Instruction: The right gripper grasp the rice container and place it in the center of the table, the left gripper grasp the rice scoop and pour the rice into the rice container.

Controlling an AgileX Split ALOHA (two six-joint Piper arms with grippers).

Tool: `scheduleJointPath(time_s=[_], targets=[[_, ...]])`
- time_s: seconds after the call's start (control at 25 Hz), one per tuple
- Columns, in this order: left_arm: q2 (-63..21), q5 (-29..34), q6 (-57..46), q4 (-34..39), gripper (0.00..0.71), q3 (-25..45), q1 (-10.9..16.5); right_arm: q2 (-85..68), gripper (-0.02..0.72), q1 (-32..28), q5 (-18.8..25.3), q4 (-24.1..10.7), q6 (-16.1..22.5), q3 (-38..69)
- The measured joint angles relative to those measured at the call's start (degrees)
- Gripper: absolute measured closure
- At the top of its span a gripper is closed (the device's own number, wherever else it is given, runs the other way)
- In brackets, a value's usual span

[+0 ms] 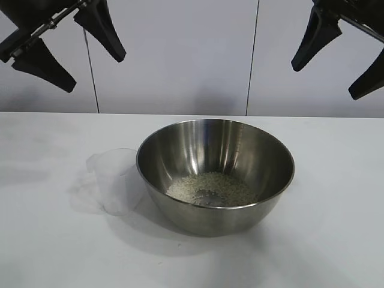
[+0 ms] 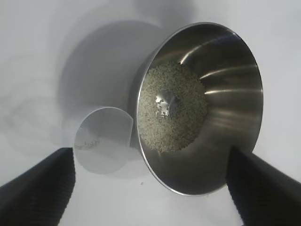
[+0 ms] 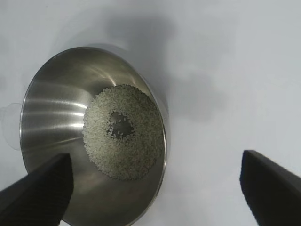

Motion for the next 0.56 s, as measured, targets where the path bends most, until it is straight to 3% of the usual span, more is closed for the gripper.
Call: scheduleJointPath(time_s=[0.56], targets=[[0.0, -1.0, 0.1, -0.1, 0.080, 0.0, 0.0, 0.0, 0.042, 0.0, -1.5, 0.2, 0.1, 0.0]])
